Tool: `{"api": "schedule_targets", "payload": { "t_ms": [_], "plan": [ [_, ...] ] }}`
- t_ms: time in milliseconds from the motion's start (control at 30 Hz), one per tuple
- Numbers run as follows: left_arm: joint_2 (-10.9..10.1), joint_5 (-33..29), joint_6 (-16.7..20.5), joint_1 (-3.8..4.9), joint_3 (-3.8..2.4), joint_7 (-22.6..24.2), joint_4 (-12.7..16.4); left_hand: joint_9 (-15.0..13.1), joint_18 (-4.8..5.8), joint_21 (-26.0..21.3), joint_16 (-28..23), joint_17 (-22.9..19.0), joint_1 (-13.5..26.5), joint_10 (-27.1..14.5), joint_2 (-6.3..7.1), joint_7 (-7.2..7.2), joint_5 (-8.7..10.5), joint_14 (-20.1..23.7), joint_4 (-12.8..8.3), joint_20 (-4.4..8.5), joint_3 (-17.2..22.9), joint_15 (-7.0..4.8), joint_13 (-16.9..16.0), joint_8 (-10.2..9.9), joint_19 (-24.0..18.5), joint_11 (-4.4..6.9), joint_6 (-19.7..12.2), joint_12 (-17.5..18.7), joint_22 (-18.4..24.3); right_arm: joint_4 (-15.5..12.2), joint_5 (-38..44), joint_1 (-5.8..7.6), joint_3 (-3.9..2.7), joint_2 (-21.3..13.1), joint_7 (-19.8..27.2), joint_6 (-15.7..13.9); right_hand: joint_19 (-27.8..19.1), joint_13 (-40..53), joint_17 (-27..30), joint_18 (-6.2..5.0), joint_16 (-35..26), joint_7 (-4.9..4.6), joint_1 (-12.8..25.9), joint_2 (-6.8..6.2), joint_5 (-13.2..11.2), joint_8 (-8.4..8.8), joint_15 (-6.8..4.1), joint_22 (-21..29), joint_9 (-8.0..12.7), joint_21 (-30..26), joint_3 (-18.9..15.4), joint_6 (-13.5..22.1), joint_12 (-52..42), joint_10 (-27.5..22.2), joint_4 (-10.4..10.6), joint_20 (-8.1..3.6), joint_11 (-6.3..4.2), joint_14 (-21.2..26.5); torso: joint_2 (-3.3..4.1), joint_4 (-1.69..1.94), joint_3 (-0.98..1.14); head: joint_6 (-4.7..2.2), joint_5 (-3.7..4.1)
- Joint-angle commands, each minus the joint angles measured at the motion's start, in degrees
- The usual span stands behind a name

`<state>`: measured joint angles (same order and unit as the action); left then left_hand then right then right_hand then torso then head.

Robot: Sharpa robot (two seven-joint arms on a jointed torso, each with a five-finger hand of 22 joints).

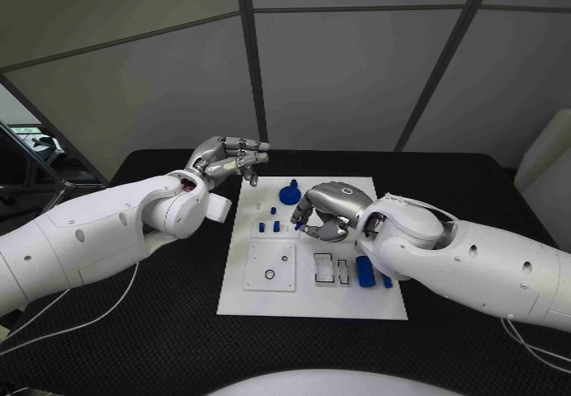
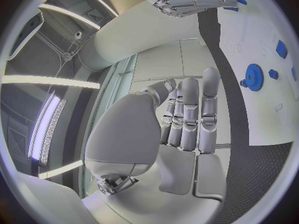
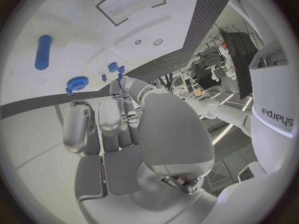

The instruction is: Assemble the parts on the task board

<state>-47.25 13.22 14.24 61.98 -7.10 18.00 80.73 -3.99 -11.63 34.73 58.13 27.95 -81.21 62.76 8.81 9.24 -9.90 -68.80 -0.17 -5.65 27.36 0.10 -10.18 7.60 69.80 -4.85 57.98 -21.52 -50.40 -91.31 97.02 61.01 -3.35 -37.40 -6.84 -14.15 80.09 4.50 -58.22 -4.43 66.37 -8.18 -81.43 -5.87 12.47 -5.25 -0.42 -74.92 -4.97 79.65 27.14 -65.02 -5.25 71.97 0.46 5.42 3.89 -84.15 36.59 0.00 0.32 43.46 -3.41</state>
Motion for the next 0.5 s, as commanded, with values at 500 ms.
{"api": "schedule_targets", "payload": {
  "t_ms": [500],
  "plan": [
    [1.44,-0.47,-0.42,0.17,-0.01,0.80,-0.74,0.08,1.17,-0.25,-0.18,-0.06,0.02,-0.47,-0.65,0.20,0.21,0.47,-0.31,0.00,-0.09,0.09,-0.10,0.28,-0.46,-0.07,0.18,-0.34,0.08,2.50,-0.07,-2.22,1.20,3.92,0.86,3.07,0.28,-0.03,0.04,1.00,0.38,0.04,0.26,0.10,0.33,-0.20,-0.38,-1.89,-0.03,0.26,0.28,-0.18,0.39,0.17,-0.17,-0.05,0.04,-1.66,0.00,-0.10,0.07,1.32,-2.39]
  ]
}}
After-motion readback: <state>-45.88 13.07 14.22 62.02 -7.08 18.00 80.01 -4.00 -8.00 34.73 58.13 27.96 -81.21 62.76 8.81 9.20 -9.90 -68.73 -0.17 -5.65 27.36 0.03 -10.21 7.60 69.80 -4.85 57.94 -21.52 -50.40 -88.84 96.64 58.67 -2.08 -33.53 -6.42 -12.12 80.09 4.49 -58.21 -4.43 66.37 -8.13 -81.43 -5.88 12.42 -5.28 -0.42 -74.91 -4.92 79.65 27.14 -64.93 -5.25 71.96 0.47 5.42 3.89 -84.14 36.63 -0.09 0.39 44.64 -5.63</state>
